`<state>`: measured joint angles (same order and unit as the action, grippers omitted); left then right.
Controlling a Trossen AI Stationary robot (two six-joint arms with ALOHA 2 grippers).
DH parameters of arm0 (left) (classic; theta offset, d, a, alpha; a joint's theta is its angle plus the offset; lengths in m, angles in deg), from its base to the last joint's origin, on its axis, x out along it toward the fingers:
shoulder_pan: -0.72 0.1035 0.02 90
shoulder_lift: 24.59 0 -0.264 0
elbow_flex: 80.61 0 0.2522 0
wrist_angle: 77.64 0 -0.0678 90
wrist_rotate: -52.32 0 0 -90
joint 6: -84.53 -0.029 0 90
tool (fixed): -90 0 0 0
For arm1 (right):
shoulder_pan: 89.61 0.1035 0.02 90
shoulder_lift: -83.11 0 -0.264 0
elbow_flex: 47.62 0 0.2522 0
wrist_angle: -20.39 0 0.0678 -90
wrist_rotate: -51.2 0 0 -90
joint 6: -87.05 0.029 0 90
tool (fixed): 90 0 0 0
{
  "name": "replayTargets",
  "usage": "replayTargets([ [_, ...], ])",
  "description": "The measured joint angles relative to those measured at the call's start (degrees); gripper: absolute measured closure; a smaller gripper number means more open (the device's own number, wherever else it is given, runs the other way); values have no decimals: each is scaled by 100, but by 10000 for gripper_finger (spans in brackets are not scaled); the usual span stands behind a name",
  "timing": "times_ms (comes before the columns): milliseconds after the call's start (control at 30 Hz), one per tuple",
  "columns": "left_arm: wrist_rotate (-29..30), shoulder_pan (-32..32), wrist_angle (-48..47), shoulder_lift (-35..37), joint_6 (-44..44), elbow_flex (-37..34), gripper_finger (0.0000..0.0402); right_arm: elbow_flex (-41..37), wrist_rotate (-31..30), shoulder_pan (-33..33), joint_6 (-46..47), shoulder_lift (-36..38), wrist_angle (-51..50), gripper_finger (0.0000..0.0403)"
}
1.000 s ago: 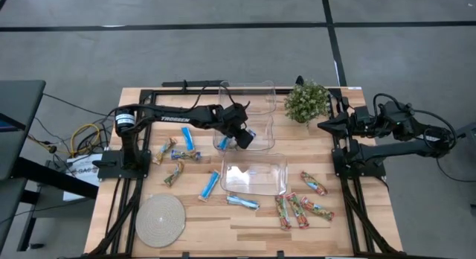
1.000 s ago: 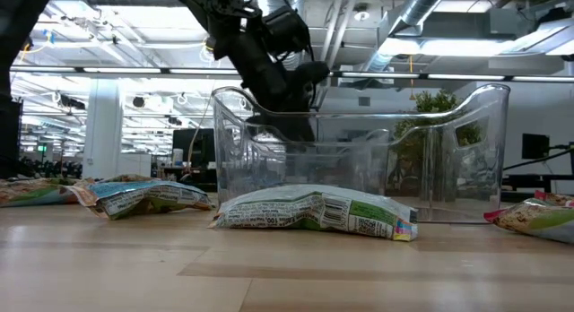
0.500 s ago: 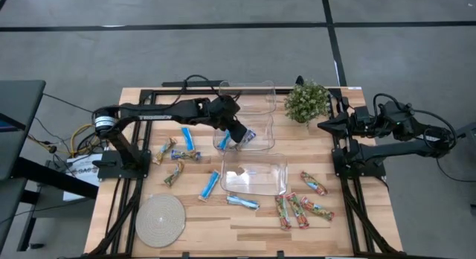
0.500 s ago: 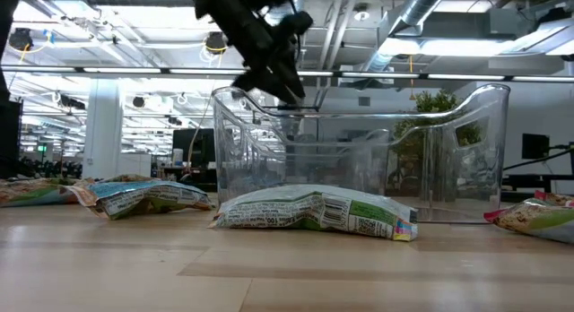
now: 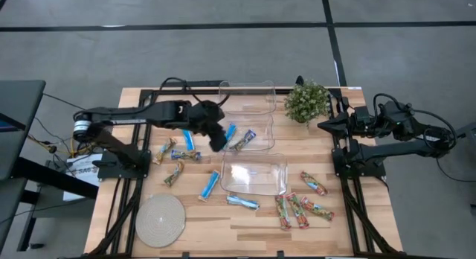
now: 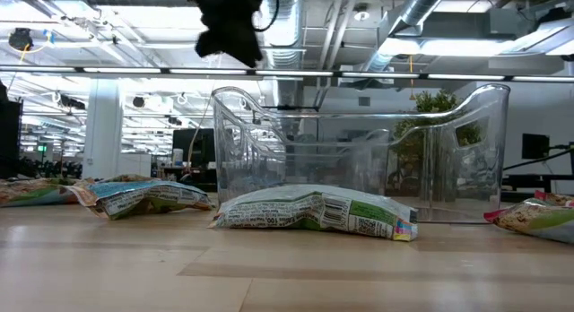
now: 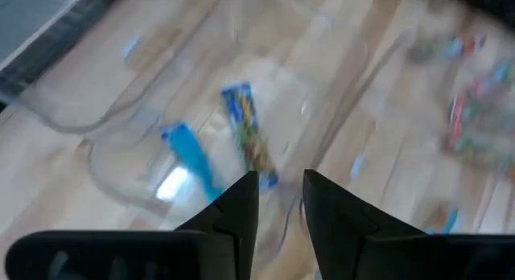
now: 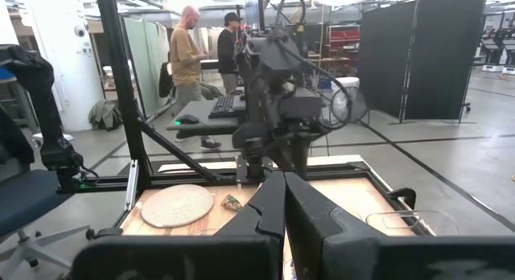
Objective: Pick and place Granola Bars by type
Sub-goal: Put the blue granola bar into the middle transparent bin
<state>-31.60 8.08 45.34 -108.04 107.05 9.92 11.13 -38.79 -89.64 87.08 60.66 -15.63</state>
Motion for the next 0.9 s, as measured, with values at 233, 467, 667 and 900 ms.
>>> replayTargets([
  [233, 67, -223, -1170, 317, -586, 0, 310, 0, 0, 0, 0, 0, 0, 403],
  [467, 227, -380, -1970, 530, -846, 0, 310, 0, 0, 0, 0, 0, 0, 403],
  [667, 193, -512, -2418, 697, -846, -2, 310, 0, -2, 0, -1, 0, 0, 403],
  [900, 191, -698, -2884, 862, -846, -2, 310, 0, -2, 1, 0, 0, 0, 403],
])
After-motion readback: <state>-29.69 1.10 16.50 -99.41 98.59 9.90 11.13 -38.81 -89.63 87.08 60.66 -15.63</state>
